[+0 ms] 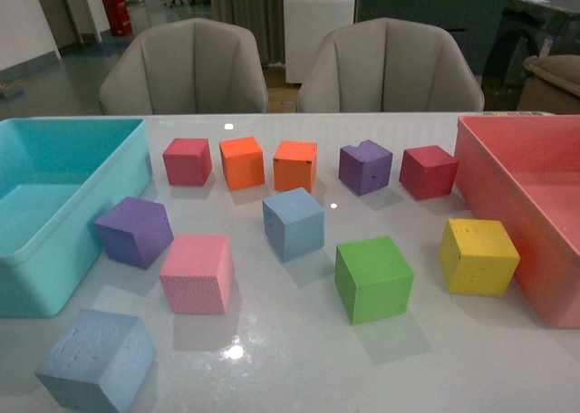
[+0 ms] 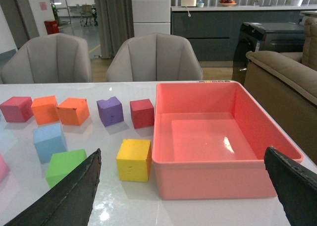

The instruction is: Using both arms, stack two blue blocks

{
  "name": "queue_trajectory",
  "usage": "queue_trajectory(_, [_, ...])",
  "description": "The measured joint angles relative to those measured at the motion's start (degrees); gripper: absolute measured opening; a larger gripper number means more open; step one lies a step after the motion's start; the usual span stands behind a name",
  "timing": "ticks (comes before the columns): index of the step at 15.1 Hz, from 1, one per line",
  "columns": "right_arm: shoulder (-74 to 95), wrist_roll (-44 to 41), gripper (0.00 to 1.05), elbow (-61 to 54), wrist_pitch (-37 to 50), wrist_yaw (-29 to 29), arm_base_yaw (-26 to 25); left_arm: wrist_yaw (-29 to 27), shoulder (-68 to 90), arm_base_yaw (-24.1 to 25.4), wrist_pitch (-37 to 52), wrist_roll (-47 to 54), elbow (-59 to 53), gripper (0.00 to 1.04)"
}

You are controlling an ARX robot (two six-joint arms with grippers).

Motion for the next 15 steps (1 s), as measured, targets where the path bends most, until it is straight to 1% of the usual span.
queue_trajectory(1, [0.0,0.0,0.98,0.0,0.0,0.0,0.0,-1.3,9.4,-1.6,6.2,0.1,1.3,0.98])
queue_trajectory(3, [0.0,0.0,0.98,0.0,0.0,0.0,0.0,-2.2,25.6,-2.7,14.8,0.2,3.3,0.98])
queue_trajectory(6, [0.0,0.0,0.98,0.0,0.0,0.0,0.0,-2.2,43.1,-2.9,20.2,0.1,5.5,0.98])
queue_trajectory(8, [0.0,0.0,0.98,0.0,0.0,0.0,0.0,-2.1,47.5,-2.9,21.7,0.1,6.4,0.98])
queue_trajectory(11, [0.0,0.0,0.98,0.0,0.0,0.0,0.0,-1.7,52.6,-1.3,23.0,-1.0,8.3,0.98])
queue_trajectory(15, [0.0,0.0,0.98,0.0,0.0,0.0,0.0,-0.8,55.5,-0.7,24.0,-2.6,9.4,0.98])
